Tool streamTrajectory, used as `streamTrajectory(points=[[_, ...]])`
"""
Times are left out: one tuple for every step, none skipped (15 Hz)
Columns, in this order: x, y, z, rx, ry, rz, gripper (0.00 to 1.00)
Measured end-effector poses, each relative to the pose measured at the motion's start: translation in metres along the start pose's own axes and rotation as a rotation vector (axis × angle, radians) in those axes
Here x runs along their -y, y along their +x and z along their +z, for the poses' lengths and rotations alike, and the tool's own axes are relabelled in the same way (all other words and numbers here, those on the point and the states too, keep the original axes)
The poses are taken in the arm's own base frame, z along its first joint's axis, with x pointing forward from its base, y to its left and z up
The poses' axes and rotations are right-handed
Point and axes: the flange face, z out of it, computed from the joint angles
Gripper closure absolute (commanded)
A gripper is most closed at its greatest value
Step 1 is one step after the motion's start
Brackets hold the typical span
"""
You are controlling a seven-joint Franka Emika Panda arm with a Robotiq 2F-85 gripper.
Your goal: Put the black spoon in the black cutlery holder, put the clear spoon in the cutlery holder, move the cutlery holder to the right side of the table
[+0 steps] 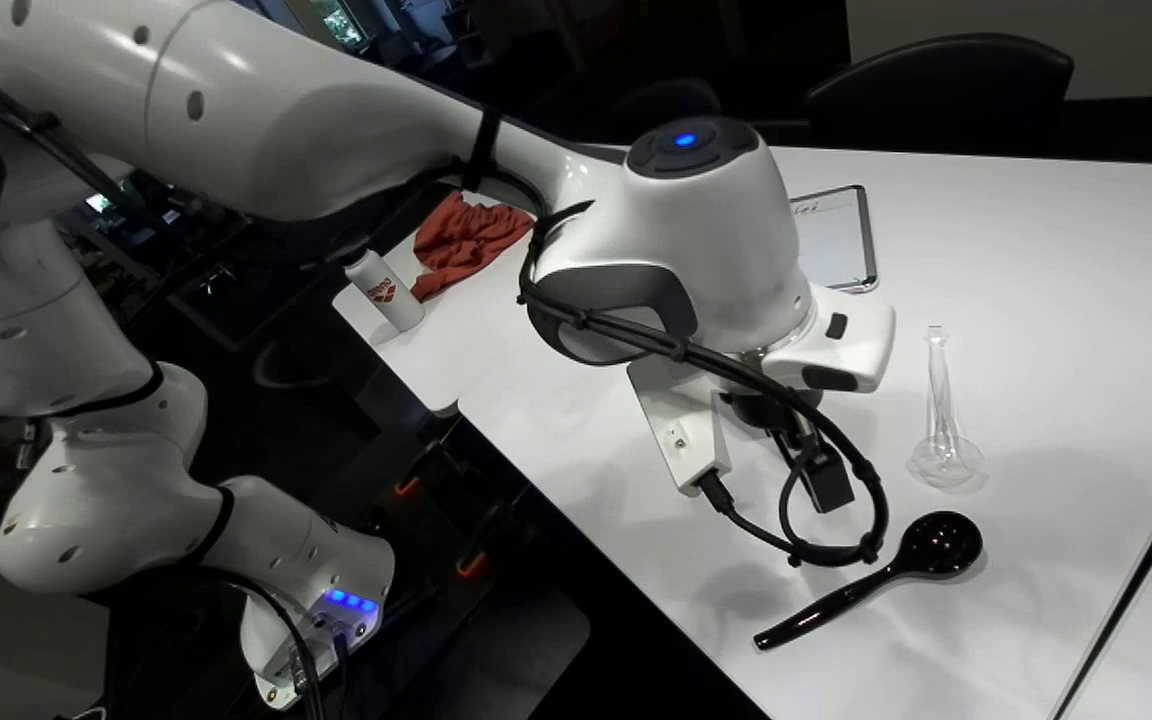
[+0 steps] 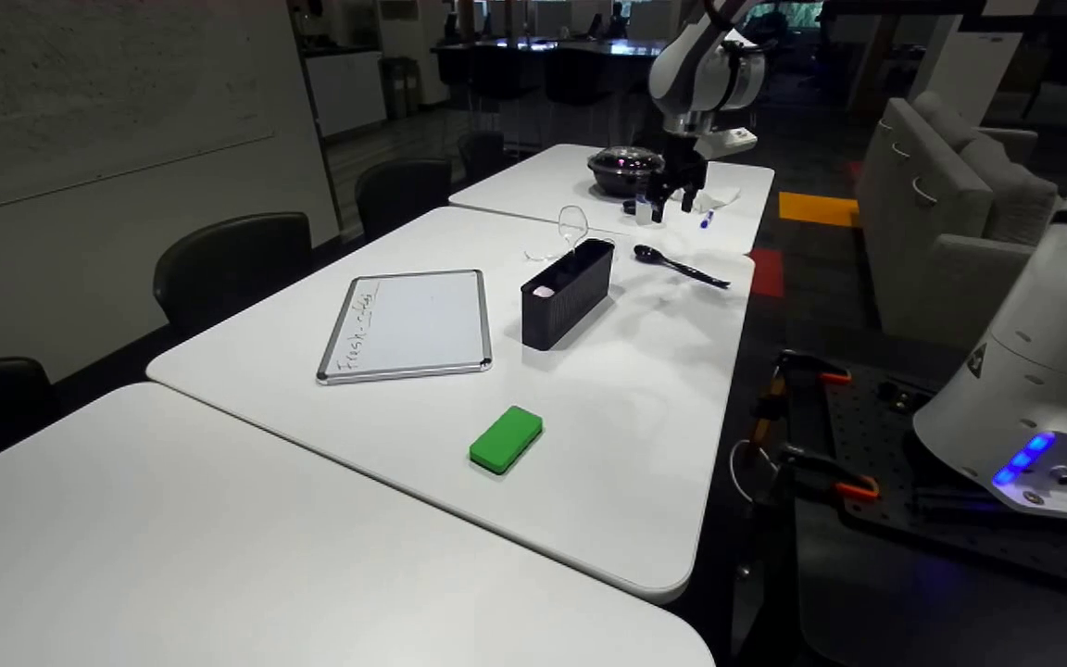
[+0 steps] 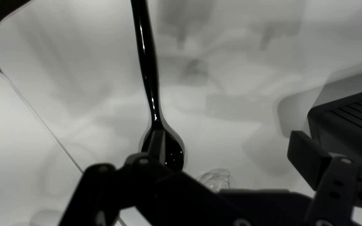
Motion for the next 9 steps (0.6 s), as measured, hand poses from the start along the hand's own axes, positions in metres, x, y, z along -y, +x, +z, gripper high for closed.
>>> streamTrajectory(points=[[-0.008, 0.004, 0.010, 0.012, -0.019, 0.012, 0.00], [-0.014, 0.009, 0.015, 0.019, -0.044, 0.028, 0.00], [-0.018, 0.013, 0.016, 0.017, -0.064, 0.042, 0.00], [-0.020, 0.017, 0.013, 0.012, -0.072, 0.045, 0.00], [-0.020, 0.019, 0.011, 0.006, -0.074, 0.048, 0.00], [-0.019, 0.020, 0.010, 0.003, -0.075, 0.050, 0.00], [-0.018, 0.021, 0.009, 0.001, -0.075, 0.049, 0.00], [-0.016, 0.021, 0.009, 0.001, -0.075, 0.047, 0.00], [-0.016, 0.021, 0.010, 0.002, -0.074, 0.046, 0.00]])
